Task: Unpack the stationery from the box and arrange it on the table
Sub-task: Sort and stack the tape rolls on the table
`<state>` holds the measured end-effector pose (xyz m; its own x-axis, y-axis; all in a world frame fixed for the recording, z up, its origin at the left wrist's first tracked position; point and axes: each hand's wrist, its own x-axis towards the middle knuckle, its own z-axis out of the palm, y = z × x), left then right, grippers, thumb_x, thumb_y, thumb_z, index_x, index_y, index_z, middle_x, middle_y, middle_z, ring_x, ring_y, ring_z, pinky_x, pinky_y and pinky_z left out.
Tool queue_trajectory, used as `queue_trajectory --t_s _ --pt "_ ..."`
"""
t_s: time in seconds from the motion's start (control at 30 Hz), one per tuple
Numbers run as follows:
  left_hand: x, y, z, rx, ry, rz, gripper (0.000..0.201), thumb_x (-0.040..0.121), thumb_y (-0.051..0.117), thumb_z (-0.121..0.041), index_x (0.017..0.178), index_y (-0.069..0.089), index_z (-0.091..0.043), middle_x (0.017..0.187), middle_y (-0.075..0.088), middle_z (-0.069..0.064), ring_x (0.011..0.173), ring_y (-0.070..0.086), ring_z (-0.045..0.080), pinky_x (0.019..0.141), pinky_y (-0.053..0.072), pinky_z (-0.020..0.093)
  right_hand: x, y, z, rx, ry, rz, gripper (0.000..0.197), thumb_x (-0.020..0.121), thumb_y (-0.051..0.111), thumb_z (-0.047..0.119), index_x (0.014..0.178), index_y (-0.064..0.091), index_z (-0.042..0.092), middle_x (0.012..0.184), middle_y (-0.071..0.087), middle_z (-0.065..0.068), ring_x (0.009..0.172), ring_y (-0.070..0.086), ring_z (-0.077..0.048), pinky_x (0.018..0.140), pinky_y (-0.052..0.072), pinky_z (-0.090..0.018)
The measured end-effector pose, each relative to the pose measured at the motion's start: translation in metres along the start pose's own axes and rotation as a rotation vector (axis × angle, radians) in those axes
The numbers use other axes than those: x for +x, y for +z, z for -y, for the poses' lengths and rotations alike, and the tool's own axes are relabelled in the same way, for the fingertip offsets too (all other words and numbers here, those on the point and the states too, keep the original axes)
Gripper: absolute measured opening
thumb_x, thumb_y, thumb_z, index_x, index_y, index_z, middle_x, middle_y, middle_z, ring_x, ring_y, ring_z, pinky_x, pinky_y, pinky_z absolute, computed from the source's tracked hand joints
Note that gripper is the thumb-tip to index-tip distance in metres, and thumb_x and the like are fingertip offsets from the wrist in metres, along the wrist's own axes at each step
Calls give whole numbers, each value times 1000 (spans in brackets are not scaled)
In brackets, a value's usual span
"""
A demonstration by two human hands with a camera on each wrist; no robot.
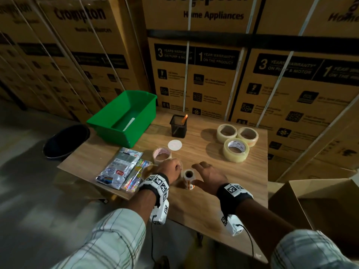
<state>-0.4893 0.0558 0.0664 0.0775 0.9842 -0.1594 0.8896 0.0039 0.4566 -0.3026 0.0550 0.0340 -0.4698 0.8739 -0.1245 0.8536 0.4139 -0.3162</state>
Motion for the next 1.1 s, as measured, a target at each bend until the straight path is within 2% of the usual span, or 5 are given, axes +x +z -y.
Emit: queue_trajectory --t_s 0.1,0.2,0.63,0.93,1.1 --pt "15 5 13 -7 23 57 15 94 47 -19 91 62 -16 97 67 8 90 61 28 72 41 28 14 11 8 -22 27 43 71 82 64 44 141 30 24 136 44 -8 116 50 -33 91 47 -43" --pt "31 7 24 -39 46 123 13 91 49 -21 89 62 -19 92 68 6 88 63 28 78 51 36 25 15 11 -46 43 67 73 83 64 44 143 28 25 137 42 -8 116 49 -33 91 47 -43" --pt "75 12 36 -110 192 269 16 90 49 -22 87 64 -22 95 71 1 90 65 23 83 54 35 34 10 16 -8 161 101 56 80 65 35 132 44 28 117 56 -6 103 57 -29 76 51 -37" --pt "106 29 -12 -134 264 277 18 88 49 -26 90 67 -21 98 72 -1 93 65 25 81 53 33 9 -24 -40 62 324 42 54 76 65 36 126 48 26 109 63 -3 91 65 -26 75 55 -39" --pt "122 46 -48 -109 276 318 15 88 51 -26 88 65 -20 96 71 -1 91 64 24 79 52 32 -10 -42 -90 38 436 -11 52 75 63 41 124 49 29 113 57 -6 98 59 -30 71 51 -36"
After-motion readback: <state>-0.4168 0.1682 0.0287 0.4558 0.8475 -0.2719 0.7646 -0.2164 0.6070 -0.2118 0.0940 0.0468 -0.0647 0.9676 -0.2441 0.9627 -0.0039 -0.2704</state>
